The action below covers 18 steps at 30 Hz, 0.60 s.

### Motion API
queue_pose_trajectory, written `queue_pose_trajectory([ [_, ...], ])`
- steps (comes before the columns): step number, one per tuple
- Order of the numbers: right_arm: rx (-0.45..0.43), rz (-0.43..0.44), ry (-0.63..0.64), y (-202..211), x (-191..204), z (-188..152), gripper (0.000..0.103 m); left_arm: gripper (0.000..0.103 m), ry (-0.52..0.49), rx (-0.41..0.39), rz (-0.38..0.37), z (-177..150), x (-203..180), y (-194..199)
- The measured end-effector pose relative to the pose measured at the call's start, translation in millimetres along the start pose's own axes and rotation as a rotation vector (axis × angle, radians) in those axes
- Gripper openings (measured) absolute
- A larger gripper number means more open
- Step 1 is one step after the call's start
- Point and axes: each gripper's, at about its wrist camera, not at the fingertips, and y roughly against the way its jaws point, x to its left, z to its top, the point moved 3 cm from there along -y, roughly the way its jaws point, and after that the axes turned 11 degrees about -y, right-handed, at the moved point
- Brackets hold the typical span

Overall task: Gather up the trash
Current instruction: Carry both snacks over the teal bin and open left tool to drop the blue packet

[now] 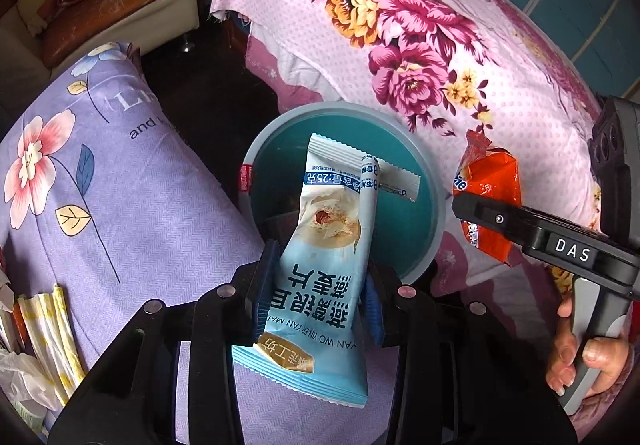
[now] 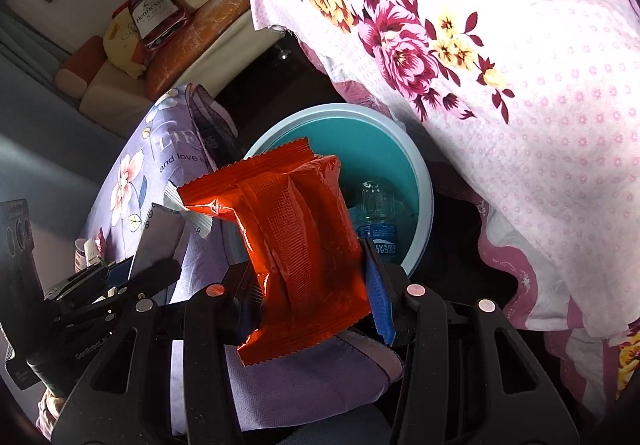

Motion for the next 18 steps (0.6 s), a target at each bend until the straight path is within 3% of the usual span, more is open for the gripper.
queue_pose_trajectory([
  [3, -0.004, -0.012, -0.003, 0, -3, 6, 0.043, 0.041, -0.010, 0.002, -0.006, 9, -6, -10],
  [8, -0.003, -0.034, -0.009, -3, -6, 11, 0.043, 0.051, -0.019, -0.007, -0.015, 19, -12, -20],
  [13, 0.004, -0.049, -0.011, -8, -8, 14, 0.043, 0.079, -0.012, -0.028, 0.003, 23, -9, -20],
  [18, 0.013, -0.058, -0.004, -13, -5, 15, 0.043, 0.088, 0.002, -0.040, 0.022, 22, -1, -15],
])
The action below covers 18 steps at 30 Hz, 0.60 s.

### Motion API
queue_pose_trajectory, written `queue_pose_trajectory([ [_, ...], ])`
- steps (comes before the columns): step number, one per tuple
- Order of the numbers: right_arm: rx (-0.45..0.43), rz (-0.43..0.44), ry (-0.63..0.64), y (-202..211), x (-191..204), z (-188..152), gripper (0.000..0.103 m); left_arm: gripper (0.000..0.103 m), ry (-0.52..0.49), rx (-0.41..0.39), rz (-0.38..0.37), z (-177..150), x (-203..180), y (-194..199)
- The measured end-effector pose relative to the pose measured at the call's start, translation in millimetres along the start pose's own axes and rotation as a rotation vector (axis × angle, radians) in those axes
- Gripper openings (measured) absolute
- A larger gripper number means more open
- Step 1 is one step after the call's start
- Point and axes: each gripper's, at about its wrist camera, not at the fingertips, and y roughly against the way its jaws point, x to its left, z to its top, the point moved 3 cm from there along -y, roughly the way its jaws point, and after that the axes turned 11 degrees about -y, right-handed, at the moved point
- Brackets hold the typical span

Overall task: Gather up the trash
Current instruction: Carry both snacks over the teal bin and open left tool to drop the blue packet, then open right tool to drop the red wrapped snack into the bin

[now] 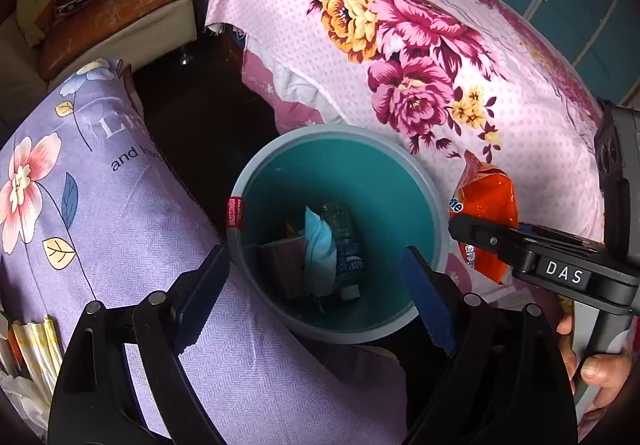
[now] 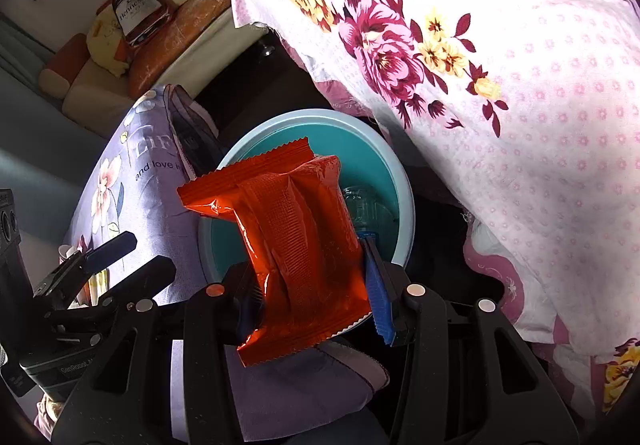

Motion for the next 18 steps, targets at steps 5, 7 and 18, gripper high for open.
queue_pose_trajectory([
  [5, 0.005, -0.013, 0.016, -2, 4, 0, 0.043, 0.091, 0.033, 0.005, -0.004, -10, 12, 4],
  [7, 0.009, -0.022, 0.022, -4, 6, -1, 0.045, 0.091, 0.047, 0.010, -0.014, -16, 16, 4],
  [18, 0.050, -0.060, 0.057, -11, 27, -13, 0.075, 0.092, 0.112, 0.016, -0.039, -50, 40, 20],
])
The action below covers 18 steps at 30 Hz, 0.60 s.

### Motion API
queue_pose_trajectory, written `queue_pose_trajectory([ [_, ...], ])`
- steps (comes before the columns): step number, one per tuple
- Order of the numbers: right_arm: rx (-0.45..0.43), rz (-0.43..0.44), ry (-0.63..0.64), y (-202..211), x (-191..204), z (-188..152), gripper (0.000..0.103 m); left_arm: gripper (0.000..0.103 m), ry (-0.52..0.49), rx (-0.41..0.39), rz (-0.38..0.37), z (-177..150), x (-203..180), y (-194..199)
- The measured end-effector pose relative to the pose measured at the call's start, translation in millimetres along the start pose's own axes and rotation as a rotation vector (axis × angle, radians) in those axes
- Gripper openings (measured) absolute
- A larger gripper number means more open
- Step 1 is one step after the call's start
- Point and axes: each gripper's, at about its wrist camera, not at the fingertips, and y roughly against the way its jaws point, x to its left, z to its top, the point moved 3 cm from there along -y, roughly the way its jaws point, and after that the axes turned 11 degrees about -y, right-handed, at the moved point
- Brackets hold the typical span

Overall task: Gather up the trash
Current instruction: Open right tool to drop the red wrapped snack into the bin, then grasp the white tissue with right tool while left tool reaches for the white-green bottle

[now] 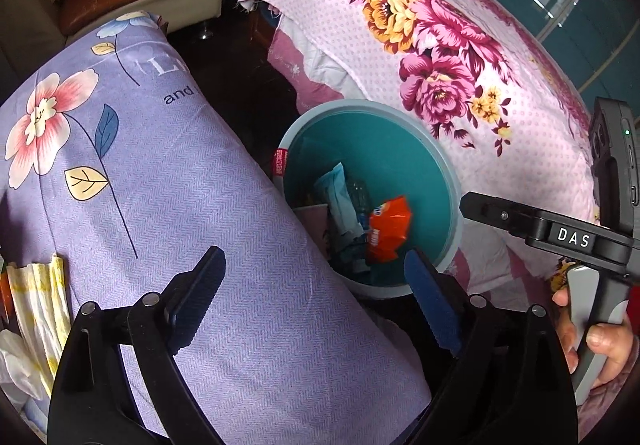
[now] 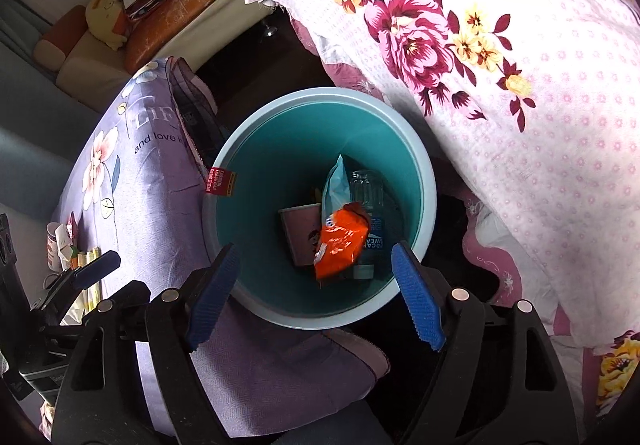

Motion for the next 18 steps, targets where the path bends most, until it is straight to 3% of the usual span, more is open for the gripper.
queue_pose_trajectory([
  [10, -0.009, -0.021, 0.057, 4, 34, -23, 0.078, 0.094, 0.069, -0.025, 0.004, -32, 28, 28],
  [18, -0.058, -0.062, 0.198, 12, 76, -46, 0.083, 0.094, 0.121, -0.059, 0.019, -59, 51, 55],
])
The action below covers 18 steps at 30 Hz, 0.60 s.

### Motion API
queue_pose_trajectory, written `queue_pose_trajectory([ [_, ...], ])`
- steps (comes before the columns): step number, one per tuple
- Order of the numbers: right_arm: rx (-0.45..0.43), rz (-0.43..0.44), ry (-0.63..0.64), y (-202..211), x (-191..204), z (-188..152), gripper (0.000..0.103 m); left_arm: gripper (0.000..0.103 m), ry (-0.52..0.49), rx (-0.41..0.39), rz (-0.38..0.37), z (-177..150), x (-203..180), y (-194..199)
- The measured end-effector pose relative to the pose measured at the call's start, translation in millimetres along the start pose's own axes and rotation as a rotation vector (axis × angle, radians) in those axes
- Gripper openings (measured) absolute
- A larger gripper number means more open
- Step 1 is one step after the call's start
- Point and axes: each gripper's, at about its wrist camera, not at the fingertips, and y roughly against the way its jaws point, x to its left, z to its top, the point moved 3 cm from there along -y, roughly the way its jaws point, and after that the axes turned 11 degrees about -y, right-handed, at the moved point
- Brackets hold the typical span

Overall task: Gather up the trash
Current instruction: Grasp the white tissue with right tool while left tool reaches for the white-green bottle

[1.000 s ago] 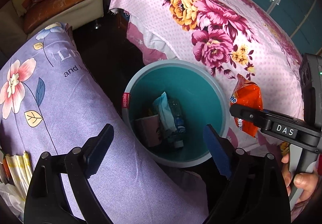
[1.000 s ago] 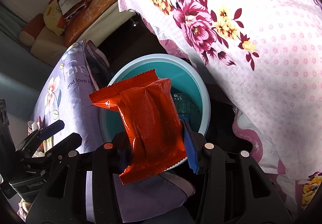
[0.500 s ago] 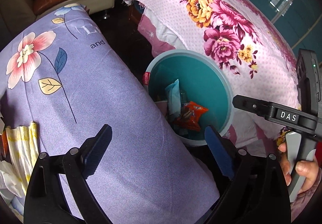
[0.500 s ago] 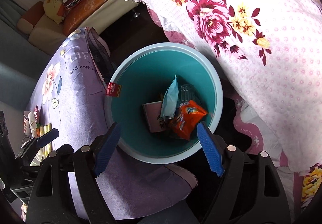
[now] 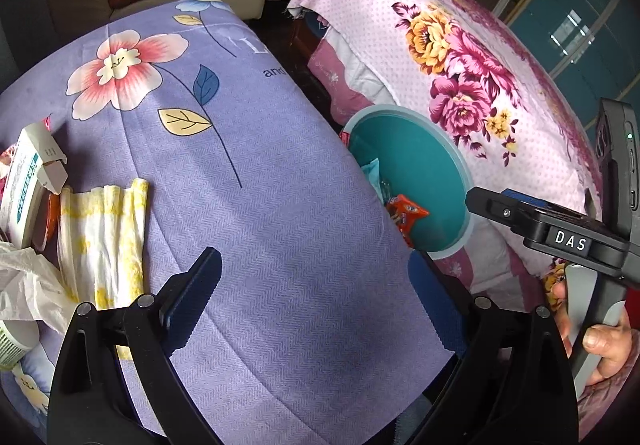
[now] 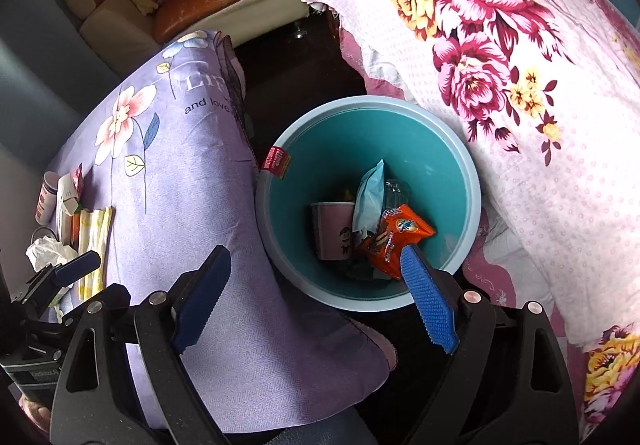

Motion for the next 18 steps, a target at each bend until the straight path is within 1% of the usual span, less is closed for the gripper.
queue_pose_trajectory([
  [5, 0.049, 0.035, 0.031, -1, 29, -10, 0.083, 0.094, 0.040, -0.025, 0.012, -15, 22, 21],
  [10, 0.070, 0.048, 0.087, 0, 64, -21, 0.083, 0.094, 0.073, -0.051, 0.040, -34, 47, 44],
  [14, 0.089, 0.062, 0.149, 0, 97, -31, 0.083, 0.094, 0.117, -0.072, 0.074, -53, 75, 66],
  [18, 0.115, 0.076, 0.230, -2, 136, -43, 0.083, 0.094, 0.182, -0.093, 0.109, -76, 111, 90],
])
